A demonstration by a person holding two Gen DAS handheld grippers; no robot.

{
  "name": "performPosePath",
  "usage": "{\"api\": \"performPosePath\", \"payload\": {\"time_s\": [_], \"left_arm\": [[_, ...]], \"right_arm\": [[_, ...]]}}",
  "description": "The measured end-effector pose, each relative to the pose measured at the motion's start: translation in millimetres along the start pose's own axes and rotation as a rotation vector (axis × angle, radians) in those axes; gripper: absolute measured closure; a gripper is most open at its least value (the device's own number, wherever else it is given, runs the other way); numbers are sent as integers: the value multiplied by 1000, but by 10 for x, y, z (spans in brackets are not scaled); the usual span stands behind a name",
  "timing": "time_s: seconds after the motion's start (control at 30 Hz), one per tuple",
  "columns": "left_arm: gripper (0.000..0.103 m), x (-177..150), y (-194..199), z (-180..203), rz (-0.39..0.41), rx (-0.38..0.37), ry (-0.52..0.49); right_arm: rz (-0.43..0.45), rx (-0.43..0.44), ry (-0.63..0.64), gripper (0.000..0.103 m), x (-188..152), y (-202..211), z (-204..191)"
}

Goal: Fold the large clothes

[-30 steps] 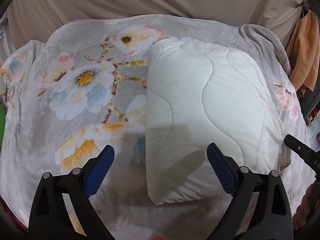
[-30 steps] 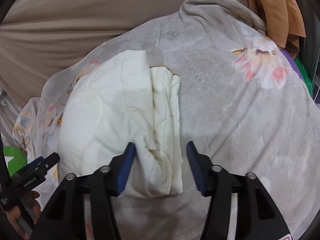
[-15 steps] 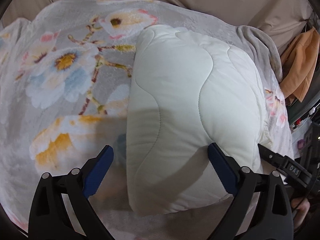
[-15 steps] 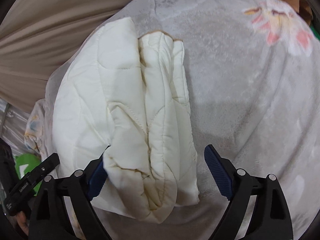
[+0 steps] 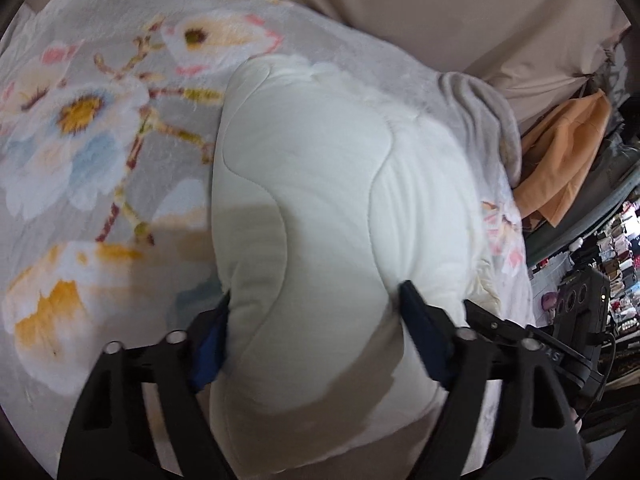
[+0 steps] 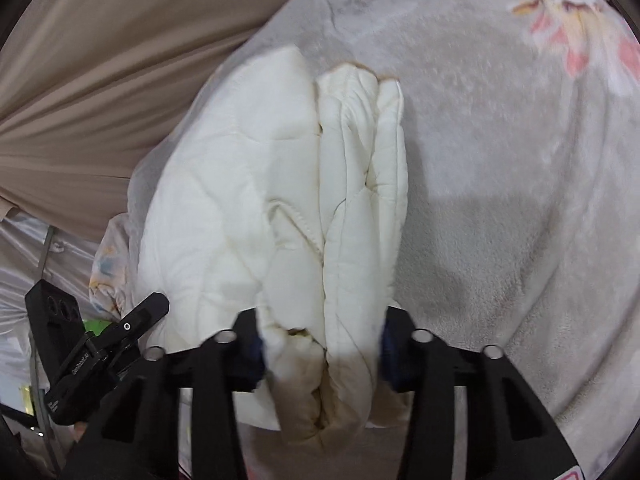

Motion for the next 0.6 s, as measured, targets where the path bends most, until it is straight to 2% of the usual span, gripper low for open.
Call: {"api": "performPosePath", "payload": {"time_s": [0.07,0.13,0.33,0.47,0.53,0.6], "left_arm": [[43,66,219,97,33,-28,-29],[47,121,452,167,66,-48,-63],[50,342,1370,281,209,-96,-158],[50,508,1951,104,317,-103,-199],[50,591,2207,-58,375,-89,-217],[50,669,2341,-280,418,-55,-246]], "right_arm": [[37,20,7,69,22,156,-113],[74,38,33,70,24,359,-247],[194,90,173,71,-92,958,-990],[272,121,294,71,-140,1143,-1590],[300,145,354,71,-141,1098,-1924],[293,165,380,71,-102,931,-2144]]}}
Point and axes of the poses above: each gripper's, at about its wrist camera, not at the fingertips, and y roughly against the way its jaws point, z to its right, x to its top, the point moved 4 cm from there along -y, roughly the way its jaws point, and after that the axes turned 2 degrees about x, right-handed, at the moved point
